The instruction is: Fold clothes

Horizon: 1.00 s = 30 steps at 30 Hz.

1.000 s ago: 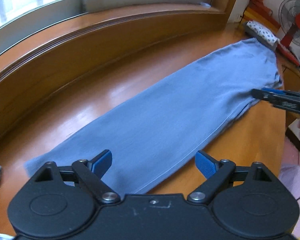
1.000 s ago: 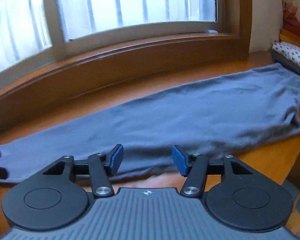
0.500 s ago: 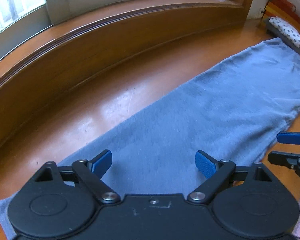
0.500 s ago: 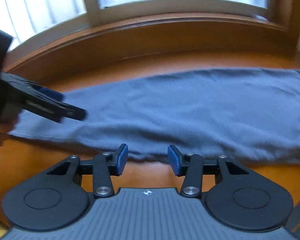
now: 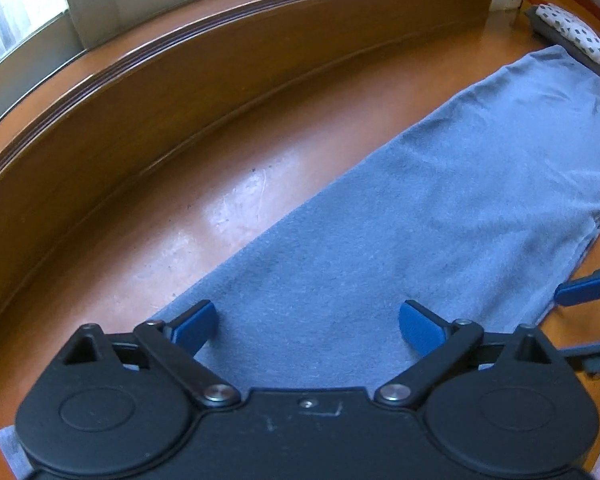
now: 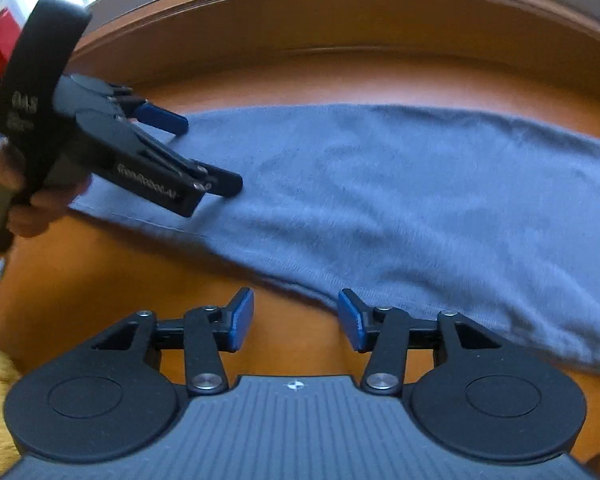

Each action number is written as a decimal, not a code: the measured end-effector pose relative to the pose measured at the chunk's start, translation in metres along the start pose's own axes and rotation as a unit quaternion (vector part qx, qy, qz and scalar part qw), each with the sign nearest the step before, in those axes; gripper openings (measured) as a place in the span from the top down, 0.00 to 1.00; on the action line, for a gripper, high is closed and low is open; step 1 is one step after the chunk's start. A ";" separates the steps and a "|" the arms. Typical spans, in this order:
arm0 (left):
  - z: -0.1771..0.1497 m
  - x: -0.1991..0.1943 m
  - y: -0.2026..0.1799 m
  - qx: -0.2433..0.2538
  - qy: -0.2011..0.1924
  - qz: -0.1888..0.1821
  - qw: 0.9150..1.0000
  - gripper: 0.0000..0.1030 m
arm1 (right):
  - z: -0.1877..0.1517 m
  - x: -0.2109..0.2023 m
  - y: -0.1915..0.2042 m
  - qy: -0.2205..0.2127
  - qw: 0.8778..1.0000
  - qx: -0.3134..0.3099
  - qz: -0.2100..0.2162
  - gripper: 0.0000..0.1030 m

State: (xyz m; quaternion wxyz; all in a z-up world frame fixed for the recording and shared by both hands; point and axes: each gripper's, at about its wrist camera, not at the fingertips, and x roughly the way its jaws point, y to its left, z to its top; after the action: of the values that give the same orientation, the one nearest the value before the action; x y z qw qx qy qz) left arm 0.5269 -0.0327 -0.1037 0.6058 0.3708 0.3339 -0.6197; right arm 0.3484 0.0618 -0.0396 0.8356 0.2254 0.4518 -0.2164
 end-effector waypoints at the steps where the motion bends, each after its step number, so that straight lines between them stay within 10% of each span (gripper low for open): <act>1: 0.000 0.000 0.001 0.002 0.000 -0.004 1.000 0.04 | 0.004 -0.003 0.001 -0.018 1.000 0.004 -0.011 0.53; 15: -0.004 -0.002 -0.002 0.020 -0.021 -0.012 0.999 0.02 | -0.022 -0.016 0.015 -0.045 0.998 0.018 -0.047 0.48; 24: 0.016 -0.007 -0.047 0.039 -0.032 -0.030 0.998 0.05 | -0.074 -0.080 -0.090 -0.145 0.957 0.172 -0.185 0.47; 30: 0.041 0.015 -0.122 0.062 -0.031 -0.020 0.997 0.05 | -0.048 -0.058 -0.123 -0.168 0.957 0.085 -0.223 0.47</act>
State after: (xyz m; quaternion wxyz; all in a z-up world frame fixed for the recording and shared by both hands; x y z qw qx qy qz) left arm 0.4032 -0.0707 -0.0999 0.5791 0.3813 0.2834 -0.6625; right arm 0.2182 -0.0005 -0.0365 0.8077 0.1494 0.3238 -0.4695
